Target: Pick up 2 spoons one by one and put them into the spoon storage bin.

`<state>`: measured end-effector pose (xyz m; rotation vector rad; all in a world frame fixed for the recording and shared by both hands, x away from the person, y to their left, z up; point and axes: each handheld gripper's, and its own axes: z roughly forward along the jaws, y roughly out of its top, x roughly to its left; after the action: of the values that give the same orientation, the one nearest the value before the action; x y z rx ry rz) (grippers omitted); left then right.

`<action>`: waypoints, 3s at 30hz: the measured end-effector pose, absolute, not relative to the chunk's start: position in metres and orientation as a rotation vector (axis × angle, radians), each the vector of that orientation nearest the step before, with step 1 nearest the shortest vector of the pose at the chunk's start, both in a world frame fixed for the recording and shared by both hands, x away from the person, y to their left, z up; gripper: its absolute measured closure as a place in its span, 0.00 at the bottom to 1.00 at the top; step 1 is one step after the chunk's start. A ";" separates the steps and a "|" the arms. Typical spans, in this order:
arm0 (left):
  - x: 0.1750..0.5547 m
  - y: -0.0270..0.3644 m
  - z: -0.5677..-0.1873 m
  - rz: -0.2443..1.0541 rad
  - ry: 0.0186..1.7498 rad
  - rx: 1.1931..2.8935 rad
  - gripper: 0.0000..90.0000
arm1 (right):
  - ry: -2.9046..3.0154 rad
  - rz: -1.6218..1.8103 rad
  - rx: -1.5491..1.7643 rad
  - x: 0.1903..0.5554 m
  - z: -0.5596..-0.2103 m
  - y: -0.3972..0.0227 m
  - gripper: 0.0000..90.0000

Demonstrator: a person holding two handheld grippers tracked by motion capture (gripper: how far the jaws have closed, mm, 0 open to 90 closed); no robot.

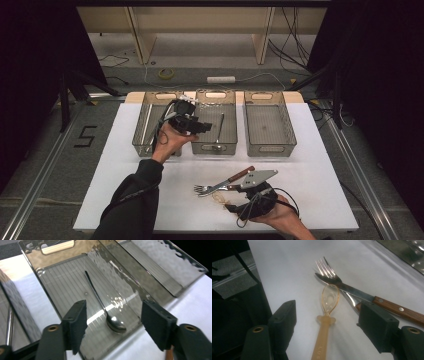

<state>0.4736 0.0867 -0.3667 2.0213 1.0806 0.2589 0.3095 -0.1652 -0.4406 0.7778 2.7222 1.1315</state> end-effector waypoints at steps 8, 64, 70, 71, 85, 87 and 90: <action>0.440 0.106 -0.367 0.251 1.043 1.977 0.32 | 2.747 1.084 0.785 0.309 -0.443 -0.162 0.37; 0.319 0.162 -0.415 0.408 0.956 1.865 0.22 | 2.797 0.719 0.853 0.298 -0.470 -0.141 0.77; 0.318 0.163 -0.415 0.414 0.956 1.863 0.22 | 2.792 0.719 0.852 0.299 -0.471 -0.142 0.84; 0.318 0.163 -0.415 0.415 0.955 1.865 0.22 | 2.791 0.718 0.849 0.299 -0.471 -0.142 0.84; 0.316 0.166 -0.415 0.433 0.949 1.836 0.22 | 2.802 0.754 0.848 0.301 -0.466 -0.146 0.87; 0.316 0.167 -0.415 0.433 0.948 1.831 0.22 | 2.798 0.781 0.853 0.302 -0.464 -0.148 0.87; 0.316 0.168 -0.415 0.432 0.946 1.818 0.22 | 2.792 0.818 0.855 0.303 -0.460 -0.151 0.87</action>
<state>0.3160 0.1677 -0.4148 1.8180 0.9457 0.4325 0.3031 -0.1507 -0.4596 0.8553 2.7922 0.8181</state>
